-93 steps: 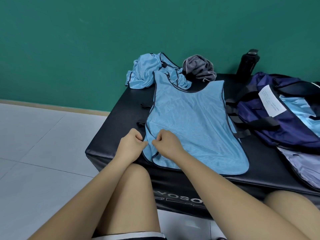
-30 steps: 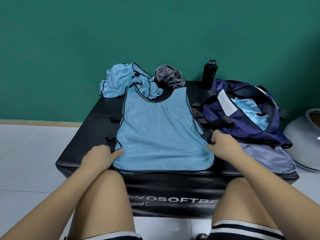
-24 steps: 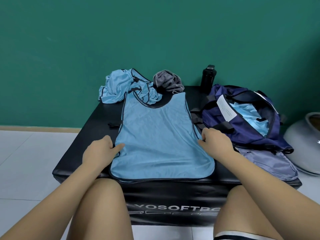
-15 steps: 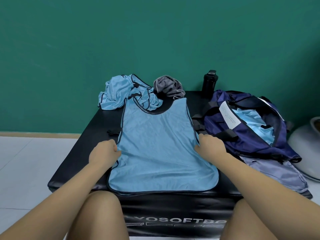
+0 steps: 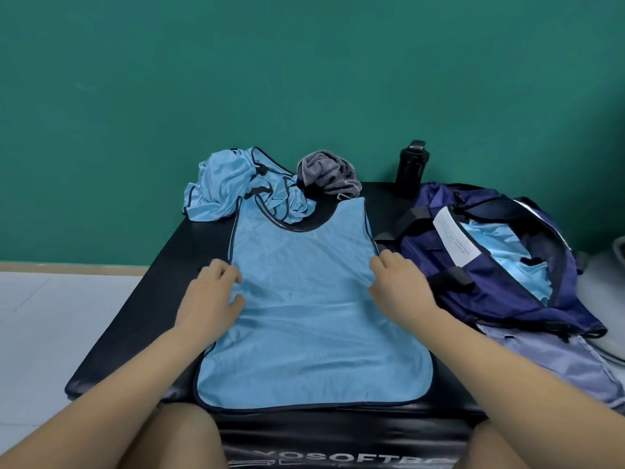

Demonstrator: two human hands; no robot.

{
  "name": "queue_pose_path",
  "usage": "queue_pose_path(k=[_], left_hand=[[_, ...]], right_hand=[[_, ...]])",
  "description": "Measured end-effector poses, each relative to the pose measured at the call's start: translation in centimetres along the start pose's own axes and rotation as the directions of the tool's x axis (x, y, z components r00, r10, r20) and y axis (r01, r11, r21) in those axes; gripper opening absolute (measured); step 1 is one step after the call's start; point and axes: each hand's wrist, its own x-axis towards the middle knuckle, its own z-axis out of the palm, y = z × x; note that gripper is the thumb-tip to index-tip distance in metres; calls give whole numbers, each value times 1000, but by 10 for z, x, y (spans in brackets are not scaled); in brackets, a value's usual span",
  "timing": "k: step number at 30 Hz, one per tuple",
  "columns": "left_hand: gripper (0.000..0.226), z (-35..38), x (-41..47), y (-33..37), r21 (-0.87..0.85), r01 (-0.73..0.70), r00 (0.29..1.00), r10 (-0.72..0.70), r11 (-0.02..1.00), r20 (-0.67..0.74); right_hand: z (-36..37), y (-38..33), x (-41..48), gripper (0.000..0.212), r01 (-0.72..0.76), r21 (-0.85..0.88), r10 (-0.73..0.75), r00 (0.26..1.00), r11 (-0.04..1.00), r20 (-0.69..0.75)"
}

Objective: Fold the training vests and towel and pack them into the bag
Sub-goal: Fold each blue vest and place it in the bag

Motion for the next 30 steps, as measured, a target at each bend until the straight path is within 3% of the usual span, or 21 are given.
queue_pose_path(k=[4,8,12,18,24,30], left_hand=[[49,26,30,10,-42,-77,989,82,996,125],[69,51,44,-3,-22,-30,963,35,999,268],[92,66,33,-15,116,-90,965,58,989,256],[99,56,18,-17,92,-53,960,25,994,279],[45,21,65,-13,11,-14,957,11,1000,289],[32,12,143,-20,-41,17,980,-8,999,199]], right_hand=[[24,-17,24,43,34,194,-63,987,980,148],[47,-10,31,78,-70,205,0,946,976,324],[60,-6,18,72,-145,200,66,932,969,356],[51,-18,9,70,-160,153,90,919,975,385],[27,-10,58,60,-104,36,87,939,994,334],[29,19,150,49,-229,150,169,928,962,332]])
